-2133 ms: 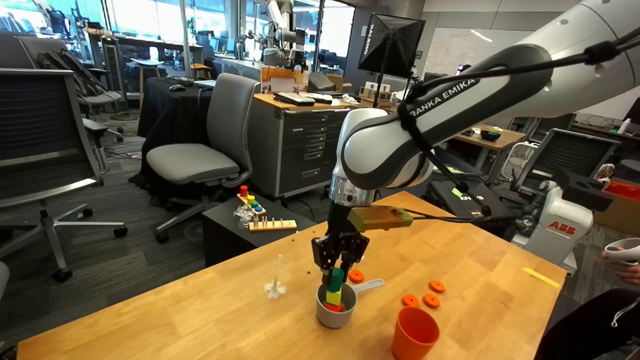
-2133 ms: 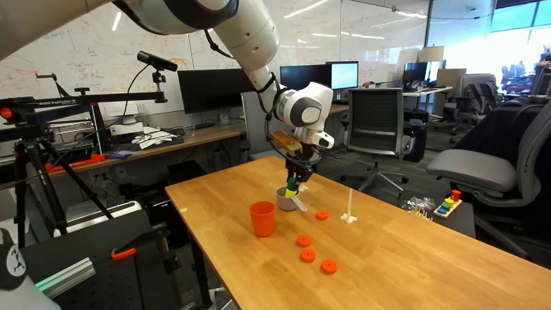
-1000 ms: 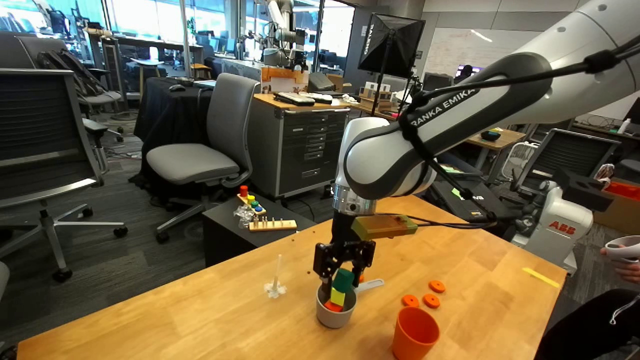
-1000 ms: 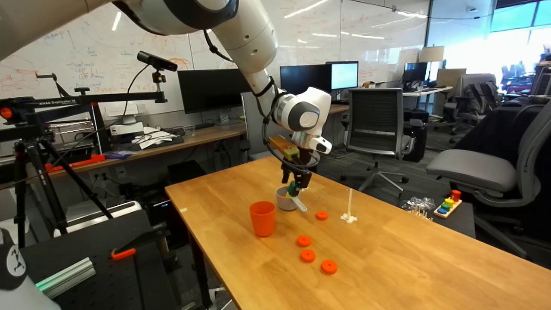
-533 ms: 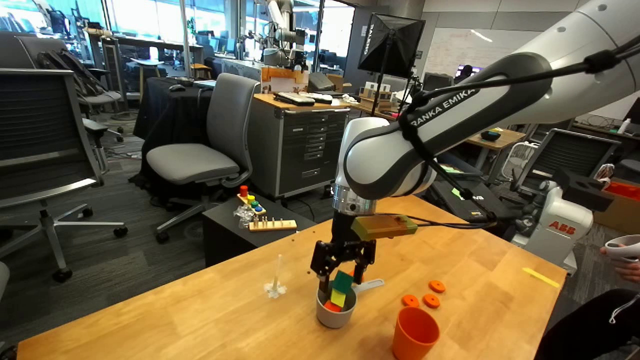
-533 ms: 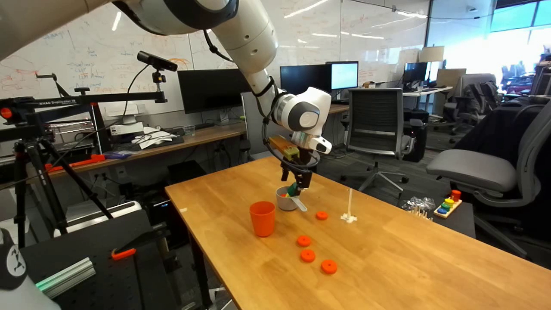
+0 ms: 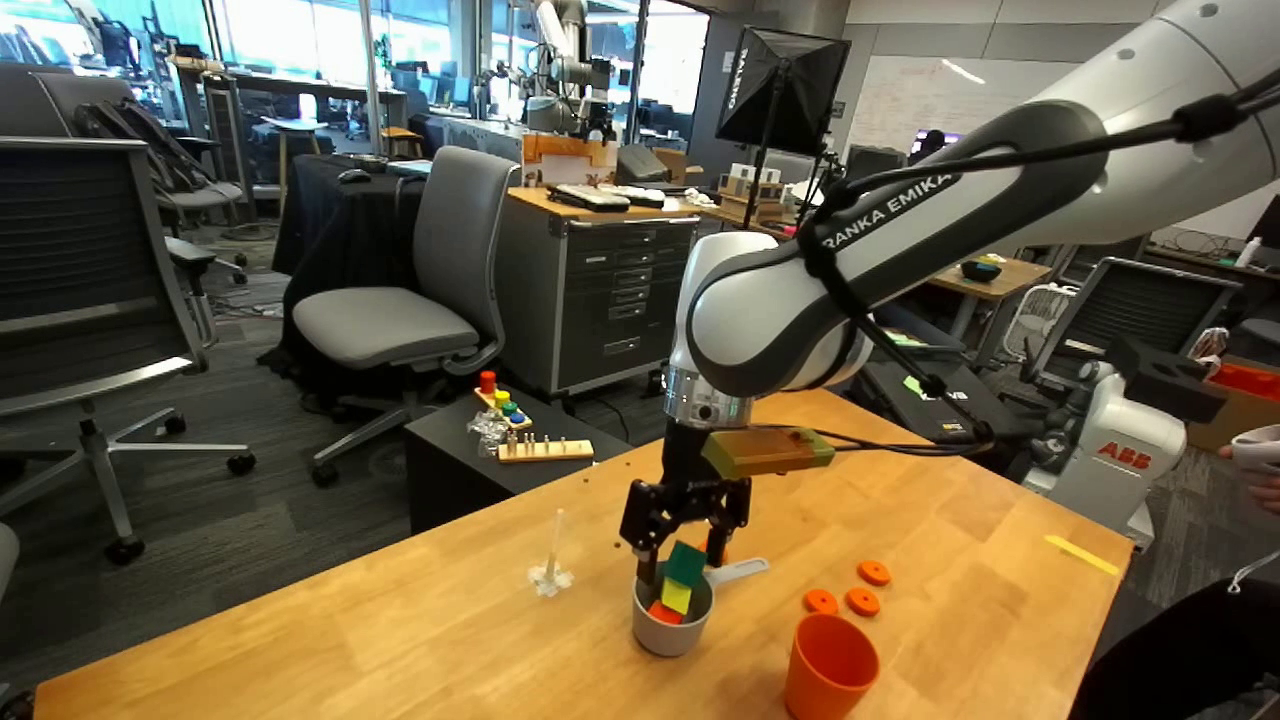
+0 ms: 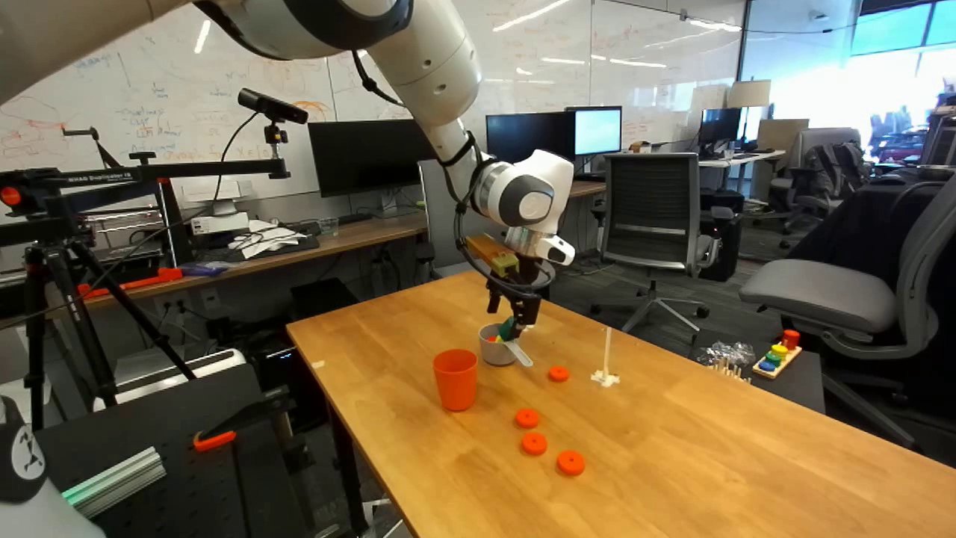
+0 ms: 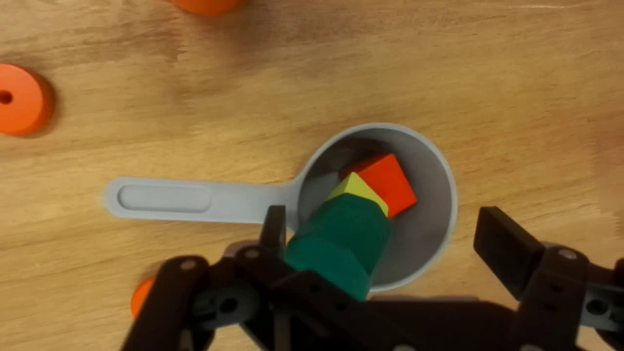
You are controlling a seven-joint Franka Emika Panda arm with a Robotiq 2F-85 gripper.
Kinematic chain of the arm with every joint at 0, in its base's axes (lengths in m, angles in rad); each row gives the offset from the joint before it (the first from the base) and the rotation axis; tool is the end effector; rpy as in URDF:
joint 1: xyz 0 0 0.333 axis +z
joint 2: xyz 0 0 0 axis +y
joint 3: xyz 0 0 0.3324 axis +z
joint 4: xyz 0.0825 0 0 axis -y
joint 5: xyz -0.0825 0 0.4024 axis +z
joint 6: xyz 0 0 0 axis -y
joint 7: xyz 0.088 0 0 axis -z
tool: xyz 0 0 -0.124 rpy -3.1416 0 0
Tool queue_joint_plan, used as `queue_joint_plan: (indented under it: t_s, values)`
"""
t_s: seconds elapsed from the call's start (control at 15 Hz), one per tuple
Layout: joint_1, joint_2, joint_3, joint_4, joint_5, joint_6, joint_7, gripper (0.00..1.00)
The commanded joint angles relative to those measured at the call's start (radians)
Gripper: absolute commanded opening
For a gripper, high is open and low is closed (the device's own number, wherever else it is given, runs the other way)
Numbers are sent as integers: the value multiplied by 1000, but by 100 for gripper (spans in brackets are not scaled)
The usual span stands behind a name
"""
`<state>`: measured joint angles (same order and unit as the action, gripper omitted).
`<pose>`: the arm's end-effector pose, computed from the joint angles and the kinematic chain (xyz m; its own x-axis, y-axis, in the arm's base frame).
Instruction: Put the blocks in the grey cup
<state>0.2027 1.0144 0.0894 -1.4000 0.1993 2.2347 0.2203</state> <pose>0.6908 0.2069 0.0583 0.9690 -0.0791 -0.2341 -0.1183 -0.9802 -0.1585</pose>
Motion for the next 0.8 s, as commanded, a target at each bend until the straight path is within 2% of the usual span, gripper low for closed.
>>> queue_joint_plan:
  t_s: [0.0,0.53,0.6,0.73]
  values:
    - [4,-105,0,-89,-15,0,16,100]
    - [-38,-328,51,-265,35,-15,-38,100]
    - [-11,-233,27,-167,7,-9,-4,100]
    - [-17,-278,33,-205,14,-12,-8,100]
